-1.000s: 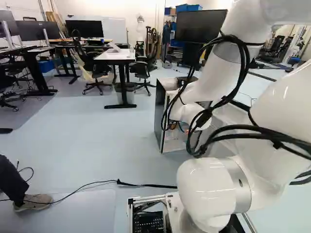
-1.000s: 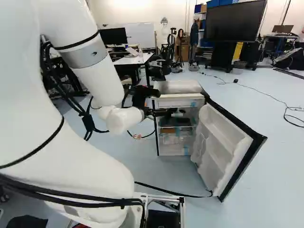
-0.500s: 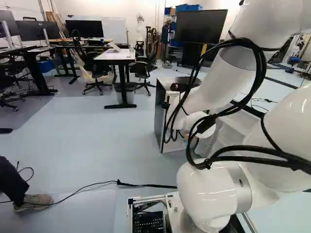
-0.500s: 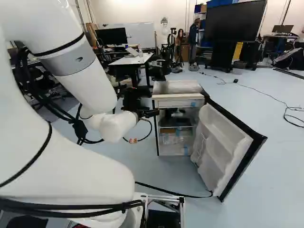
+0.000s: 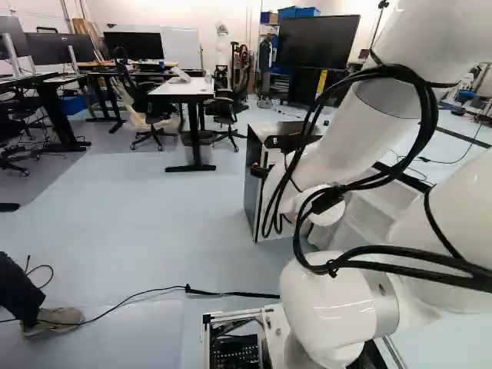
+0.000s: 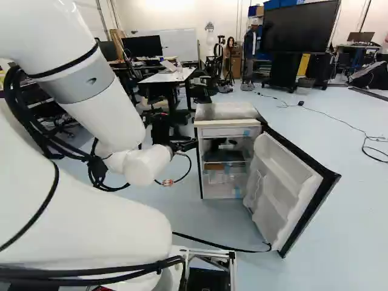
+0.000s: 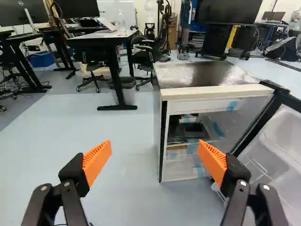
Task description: Open the fridge door
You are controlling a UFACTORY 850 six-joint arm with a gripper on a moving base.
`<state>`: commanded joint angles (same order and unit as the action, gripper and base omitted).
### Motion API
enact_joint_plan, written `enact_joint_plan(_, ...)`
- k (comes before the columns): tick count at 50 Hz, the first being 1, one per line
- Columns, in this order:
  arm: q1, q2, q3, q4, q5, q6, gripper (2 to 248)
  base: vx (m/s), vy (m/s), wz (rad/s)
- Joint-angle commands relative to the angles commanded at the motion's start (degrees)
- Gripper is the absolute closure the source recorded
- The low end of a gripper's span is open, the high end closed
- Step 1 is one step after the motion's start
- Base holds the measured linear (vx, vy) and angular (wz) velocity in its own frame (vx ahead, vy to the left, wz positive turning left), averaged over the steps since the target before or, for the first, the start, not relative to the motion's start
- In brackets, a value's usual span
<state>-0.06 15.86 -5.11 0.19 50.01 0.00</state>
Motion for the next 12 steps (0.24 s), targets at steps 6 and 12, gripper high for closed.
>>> enact_joint_plan(6, 0.06, 0.13, 0.11, -0.18, -0.01, 0.00, 3, 0.000, 0.000, 0.000)
enact_joint_plan(12, 0.06, 0.14, 0.11, -0.19, -0.01, 0.00, 3, 0.000, 0.000, 0.000)
